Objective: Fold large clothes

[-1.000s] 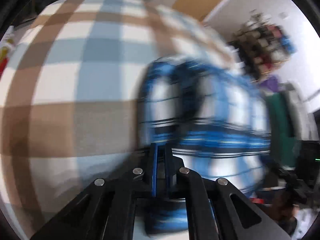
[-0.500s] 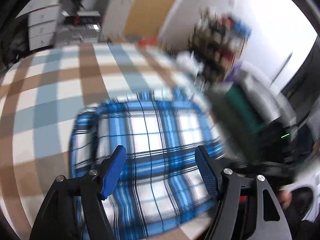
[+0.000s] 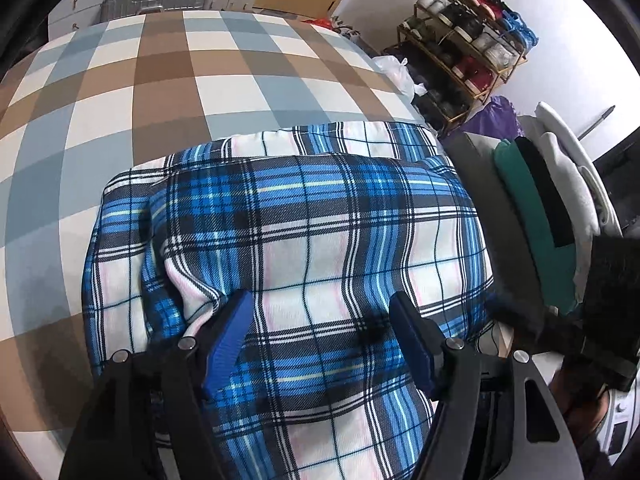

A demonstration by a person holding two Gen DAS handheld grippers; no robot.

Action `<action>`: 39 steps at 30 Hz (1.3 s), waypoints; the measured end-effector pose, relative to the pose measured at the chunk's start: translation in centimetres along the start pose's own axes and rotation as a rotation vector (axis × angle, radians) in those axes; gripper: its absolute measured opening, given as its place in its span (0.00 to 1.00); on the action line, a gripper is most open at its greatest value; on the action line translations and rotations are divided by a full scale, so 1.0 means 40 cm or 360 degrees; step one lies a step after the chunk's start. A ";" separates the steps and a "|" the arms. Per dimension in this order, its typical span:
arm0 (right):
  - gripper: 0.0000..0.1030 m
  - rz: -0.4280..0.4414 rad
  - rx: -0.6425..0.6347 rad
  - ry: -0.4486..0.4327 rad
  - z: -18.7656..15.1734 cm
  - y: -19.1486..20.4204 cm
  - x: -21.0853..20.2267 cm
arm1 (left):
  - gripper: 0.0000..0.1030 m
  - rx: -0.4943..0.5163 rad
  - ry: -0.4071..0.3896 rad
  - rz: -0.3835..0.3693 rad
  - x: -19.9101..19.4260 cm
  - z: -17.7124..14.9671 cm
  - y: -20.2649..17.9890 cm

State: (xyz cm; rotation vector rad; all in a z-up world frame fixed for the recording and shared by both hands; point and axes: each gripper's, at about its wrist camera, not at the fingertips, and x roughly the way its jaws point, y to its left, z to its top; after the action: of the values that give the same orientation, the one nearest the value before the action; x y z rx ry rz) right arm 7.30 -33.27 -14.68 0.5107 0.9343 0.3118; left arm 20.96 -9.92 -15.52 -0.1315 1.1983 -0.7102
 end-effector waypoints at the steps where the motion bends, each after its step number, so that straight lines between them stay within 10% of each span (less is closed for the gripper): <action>1: 0.11 -0.0020 -0.0013 0.0001 0.033 0.010 0.006 | 0.63 -0.0018 -0.0007 -0.0019 0.009 -0.001 0.010; 12: 0.06 -0.0573 -0.0298 0.0374 0.191 0.067 0.284 | 0.64 0.0048 -0.0046 0.0080 0.005 -0.011 -0.005; 21: 0.36 -0.0601 -0.0073 0.0167 0.235 0.015 0.096 | 0.64 0.0004 -0.0027 0.0075 0.000 -0.010 0.012; 27: 0.37 -0.0631 -0.0003 0.0242 0.222 -0.064 0.177 | 0.64 -0.0071 -0.0031 0.0037 -0.003 -0.008 0.024; 32: 0.37 -0.0475 0.0015 0.0160 0.206 -0.019 0.044 | 0.64 -0.0024 -0.0035 0.0031 -0.005 -0.015 0.022; 39: 0.36 -0.0384 -0.0074 0.0470 0.037 0.031 0.024 | 0.64 -0.0052 -0.0054 0.0047 -0.002 -0.017 0.019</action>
State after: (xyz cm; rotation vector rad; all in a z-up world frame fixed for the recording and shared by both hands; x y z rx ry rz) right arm 9.03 -32.18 -13.95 0.3087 1.2599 0.1921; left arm 20.68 -9.10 -16.04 -0.1522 1.1772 -0.6606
